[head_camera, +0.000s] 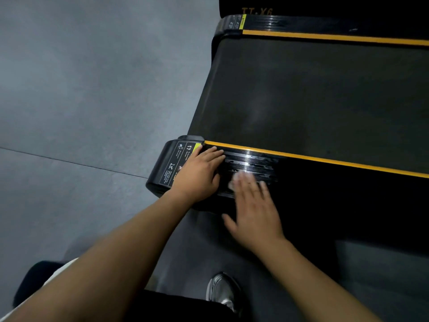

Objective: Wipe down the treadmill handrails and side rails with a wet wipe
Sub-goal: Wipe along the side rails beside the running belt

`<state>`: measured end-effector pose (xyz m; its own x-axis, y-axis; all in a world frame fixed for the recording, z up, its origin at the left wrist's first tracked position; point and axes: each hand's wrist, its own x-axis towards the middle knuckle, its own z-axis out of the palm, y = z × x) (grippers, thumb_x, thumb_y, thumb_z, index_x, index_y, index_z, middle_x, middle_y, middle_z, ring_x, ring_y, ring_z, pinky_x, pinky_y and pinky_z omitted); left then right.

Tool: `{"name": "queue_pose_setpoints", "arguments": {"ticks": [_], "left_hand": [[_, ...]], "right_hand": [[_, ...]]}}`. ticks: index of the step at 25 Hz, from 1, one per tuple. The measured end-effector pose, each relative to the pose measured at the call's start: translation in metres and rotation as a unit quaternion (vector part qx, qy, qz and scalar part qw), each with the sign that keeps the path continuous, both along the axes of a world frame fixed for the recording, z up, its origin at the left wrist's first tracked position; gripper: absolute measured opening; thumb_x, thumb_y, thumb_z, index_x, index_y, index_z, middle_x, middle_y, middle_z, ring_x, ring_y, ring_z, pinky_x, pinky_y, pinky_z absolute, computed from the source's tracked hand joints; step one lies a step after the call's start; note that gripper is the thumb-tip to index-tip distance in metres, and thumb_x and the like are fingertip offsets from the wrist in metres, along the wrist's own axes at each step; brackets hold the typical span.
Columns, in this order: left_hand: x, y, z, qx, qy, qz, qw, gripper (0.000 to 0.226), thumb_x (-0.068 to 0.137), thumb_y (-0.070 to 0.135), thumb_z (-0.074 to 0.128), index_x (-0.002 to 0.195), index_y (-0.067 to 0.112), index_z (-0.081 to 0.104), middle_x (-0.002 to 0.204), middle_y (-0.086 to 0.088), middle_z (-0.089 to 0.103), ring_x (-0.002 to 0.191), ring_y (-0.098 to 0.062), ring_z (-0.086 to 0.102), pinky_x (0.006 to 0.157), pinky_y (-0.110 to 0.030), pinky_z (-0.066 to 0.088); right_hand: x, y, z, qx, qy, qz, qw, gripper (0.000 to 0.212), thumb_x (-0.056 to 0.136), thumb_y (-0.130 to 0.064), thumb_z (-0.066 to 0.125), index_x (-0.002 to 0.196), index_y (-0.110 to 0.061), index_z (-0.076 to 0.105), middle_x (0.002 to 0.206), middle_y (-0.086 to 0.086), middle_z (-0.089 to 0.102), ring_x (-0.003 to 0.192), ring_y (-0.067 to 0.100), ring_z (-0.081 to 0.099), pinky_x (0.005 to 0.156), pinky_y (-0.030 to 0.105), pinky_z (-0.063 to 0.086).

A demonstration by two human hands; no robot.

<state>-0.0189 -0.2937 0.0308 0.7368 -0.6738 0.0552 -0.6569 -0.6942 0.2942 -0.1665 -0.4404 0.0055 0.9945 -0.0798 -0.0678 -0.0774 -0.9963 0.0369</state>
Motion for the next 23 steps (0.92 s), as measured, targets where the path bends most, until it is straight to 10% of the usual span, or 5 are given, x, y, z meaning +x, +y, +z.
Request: {"name": "queue_pose_setpoints", "arguments": {"ticks": [5, 12, 17, 23], "left_hand": [[0.001, 0.001, 0.001, -0.02, 0.004, -0.002, 1.0, 0.054, 0.093, 0.019, 0.058, 0.147, 0.012, 0.055, 0.157, -0.003, 0.049, 0.15, -0.018, 0.037, 0.129, -0.037, 0.003], [0.001, 0.0, 0.001, -0.03, 0.018, 0.005, 0.999, 0.057, 0.085, 0.017, 0.049, 0.14, 0.008, 0.061, 0.151, -0.007, 0.055, 0.146, -0.022, 0.044, 0.128, -0.04, 0.011], [0.002, 0.002, 0.002, -0.041, 0.004, 0.007, 0.999, 0.055, 0.092, 0.014, 0.06, 0.146, 0.012, 0.056, 0.156, -0.003, 0.05, 0.149, -0.017, 0.038, 0.129, -0.035, 0.003], [0.002, -0.001, 0.002, -0.079, 0.016, 0.041, 0.996, 0.067, 0.078, -0.006, 0.061, 0.144, 0.004, 0.055, 0.149, -0.013, 0.056, 0.143, -0.028, 0.047, 0.125, -0.032, 0.011]], "right_hand": [[-0.039, -0.054, 0.014, 0.014, 0.023, -0.134, 0.991, 0.097, 0.097, -0.072, 0.012, 0.162, -0.001, 0.013, 0.17, 0.018, 0.011, 0.159, 0.031, 0.007, 0.128, 0.05, 0.012], [0.043, 0.015, 0.022, 0.06, 0.07, 0.006, 0.996, 0.107, 0.083, -0.079, -0.005, 0.164, -0.009, -0.003, 0.172, 0.009, -0.01, 0.158, 0.023, -0.014, 0.128, 0.046, -0.007], [-0.011, -0.047, 0.025, 0.033, 0.046, -0.173, 0.983, 0.102, 0.091, -0.078, -0.004, 0.164, -0.008, 0.001, 0.172, 0.012, -0.002, 0.159, 0.025, -0.006, 0.129, 0.048, 0.004], [0.073, 0.009, 0.025, 0.09, 0.079, 0.062, 0.991, 0.086, 0.097, -0.065, 0.011, 0.164, -0.012, -0.003, 0.172, 0.007, -0.012, 0.157, 0.019, -0.019, 0.127, 0.044, -0.01]]}}
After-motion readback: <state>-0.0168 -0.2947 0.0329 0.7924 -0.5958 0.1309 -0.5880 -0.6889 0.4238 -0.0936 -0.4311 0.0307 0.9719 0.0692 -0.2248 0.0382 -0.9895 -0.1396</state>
